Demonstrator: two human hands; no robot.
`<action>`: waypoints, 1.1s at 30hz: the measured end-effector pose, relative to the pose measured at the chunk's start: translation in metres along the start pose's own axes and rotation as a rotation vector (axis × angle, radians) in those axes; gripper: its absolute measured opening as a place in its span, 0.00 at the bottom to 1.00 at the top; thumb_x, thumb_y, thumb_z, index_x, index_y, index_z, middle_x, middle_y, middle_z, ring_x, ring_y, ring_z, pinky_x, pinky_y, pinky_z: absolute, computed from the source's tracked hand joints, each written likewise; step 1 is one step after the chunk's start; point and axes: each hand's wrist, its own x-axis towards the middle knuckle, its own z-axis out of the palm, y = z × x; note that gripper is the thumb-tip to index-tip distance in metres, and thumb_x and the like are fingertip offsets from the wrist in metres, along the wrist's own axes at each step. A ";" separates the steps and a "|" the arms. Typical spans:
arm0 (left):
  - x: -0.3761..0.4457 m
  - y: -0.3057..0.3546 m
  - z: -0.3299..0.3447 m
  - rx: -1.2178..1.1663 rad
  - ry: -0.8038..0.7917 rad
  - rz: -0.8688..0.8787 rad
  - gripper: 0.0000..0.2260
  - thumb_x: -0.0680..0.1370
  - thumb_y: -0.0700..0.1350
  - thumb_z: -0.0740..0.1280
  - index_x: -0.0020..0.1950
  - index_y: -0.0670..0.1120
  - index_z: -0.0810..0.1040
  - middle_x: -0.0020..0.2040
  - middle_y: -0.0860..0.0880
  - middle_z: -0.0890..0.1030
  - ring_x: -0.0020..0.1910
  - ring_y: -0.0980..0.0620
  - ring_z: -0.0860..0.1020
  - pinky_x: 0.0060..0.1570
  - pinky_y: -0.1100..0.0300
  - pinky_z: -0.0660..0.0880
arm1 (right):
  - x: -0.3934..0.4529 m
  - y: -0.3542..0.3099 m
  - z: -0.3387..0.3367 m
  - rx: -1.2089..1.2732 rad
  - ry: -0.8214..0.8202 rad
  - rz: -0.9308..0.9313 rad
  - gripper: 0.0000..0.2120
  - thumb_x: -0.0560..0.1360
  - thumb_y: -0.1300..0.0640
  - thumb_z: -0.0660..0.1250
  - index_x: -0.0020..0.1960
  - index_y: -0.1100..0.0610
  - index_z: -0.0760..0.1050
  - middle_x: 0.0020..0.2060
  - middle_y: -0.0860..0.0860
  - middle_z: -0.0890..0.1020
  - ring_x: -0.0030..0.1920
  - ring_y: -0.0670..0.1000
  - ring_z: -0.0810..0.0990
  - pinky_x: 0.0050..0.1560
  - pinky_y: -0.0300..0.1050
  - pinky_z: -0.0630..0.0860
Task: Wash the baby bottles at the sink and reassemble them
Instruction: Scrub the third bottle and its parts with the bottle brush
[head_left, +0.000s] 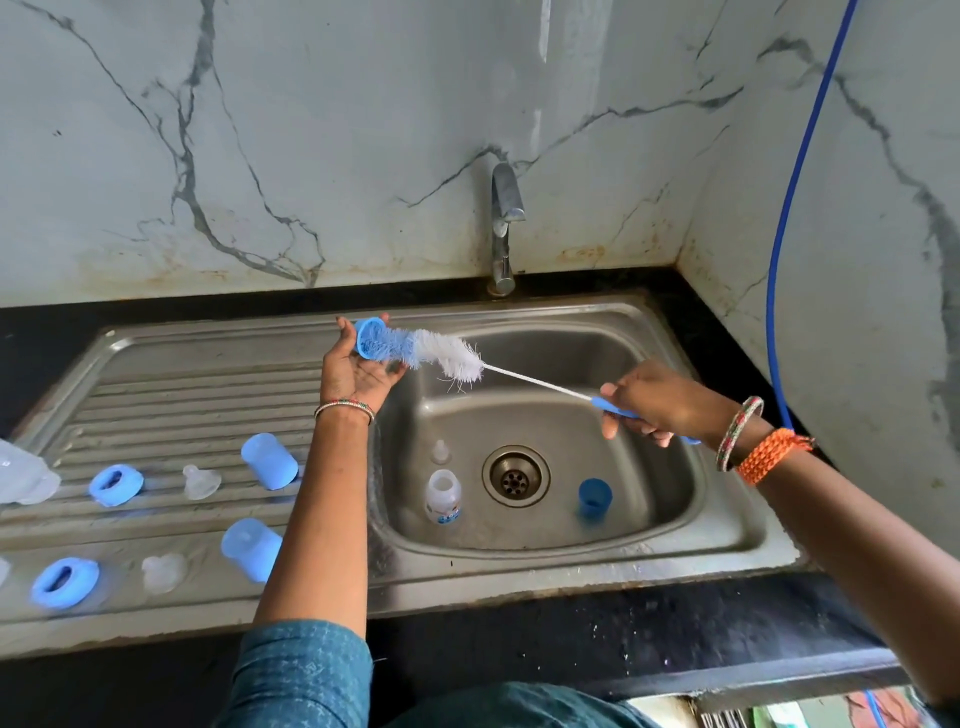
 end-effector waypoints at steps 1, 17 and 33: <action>-0.001 0.000 0.000 0.002 0.004 0.006 0.15 0.79 0.55 0.61 0.53 0.43 0.76 0.46 0.47 0.85 0.54 0.43 0.78 0.58 0.42 0.71 | -0.002 -0.001 0.001 -0.080 0.039 -0.051 0.18 0.80 0.49 0.60 0.37 0.57 0.78 0.20 0.48 0.74 0.20 0.47 0.70 0.27 0.39 0.68; -0.003 -0.001 -0.007 -0.085 -0.048 0.027 0.19 0.79 0.57 0.59 0.54 0.42 0.77 0.54 0.43 0.79 0.56 0.44 0.77 0.59 0.46 0.72 | -0.008 -0.006 0.005 -0.331 0.279 -0.239 0.09 0.72 0.48 0.71 0.44 0.53 0.76 0.36 0.48 0.79 0.36 0.49 0.78 0.36 0.45 0.75; -0.005 -0.003 -0.001 -0.141 -0.078 0.019 0.17 0.77 0.56 0.61 0.47 0.45 0.81 0.46 0.47 0.83 0.48 0.47 0.81 0.47 0.49 0.79 | -0.004 -0.007 0.003 0.085 0.108 -0.076 0.19 0.78 0.51 0.64 0.30 0.55 0.73 0.18 0.44 0.66 0.18 0.44 0.62 0.22 0.35 0.59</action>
